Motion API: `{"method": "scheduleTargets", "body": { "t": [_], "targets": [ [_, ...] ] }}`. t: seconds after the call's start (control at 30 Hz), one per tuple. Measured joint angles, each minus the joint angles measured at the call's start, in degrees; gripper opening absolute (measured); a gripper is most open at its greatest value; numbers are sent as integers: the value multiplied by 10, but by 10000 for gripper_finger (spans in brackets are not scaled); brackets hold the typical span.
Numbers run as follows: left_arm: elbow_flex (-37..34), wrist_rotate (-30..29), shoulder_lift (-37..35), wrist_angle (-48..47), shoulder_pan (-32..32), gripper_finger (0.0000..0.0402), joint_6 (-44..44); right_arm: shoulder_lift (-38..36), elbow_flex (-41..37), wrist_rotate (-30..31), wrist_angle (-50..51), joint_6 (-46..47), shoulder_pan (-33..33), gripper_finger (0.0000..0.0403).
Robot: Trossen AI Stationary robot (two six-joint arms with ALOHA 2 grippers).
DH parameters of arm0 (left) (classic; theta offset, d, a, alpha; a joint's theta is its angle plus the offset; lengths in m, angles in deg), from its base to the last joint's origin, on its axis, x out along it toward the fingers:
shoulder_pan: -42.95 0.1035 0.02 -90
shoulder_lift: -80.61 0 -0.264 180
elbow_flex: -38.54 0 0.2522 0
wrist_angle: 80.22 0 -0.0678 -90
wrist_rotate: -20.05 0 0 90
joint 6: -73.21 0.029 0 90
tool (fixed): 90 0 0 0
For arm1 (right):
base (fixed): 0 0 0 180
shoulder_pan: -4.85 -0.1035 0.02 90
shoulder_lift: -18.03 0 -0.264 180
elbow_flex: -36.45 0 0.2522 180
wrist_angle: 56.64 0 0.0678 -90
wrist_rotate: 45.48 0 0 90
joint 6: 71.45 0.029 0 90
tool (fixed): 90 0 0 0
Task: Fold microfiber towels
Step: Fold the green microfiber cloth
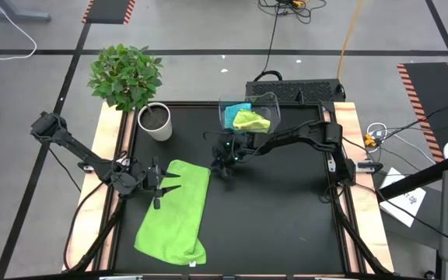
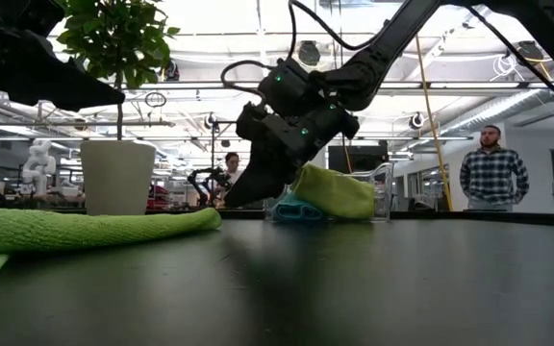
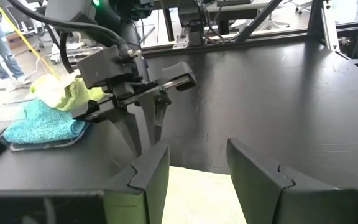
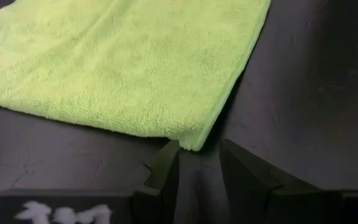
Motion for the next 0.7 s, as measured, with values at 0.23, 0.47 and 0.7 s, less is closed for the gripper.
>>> {"method": "scheduleTargets", "body": {
  "t": [0.23, 0.47, 0.7],
  "targets": [
    [0, 0, 0, 3, 0, 163, -7, 32, 1, -15, -25, 12, -5, 109],
    [0, 0, 0, 3, 0, 163, -14, 52, 1, -14, -86, 12, -6, 109],
    [0, 1, 0, 3, 0, 163, -16, 51, 1, -15, -123, 10, -17, 109]
  ]
}}
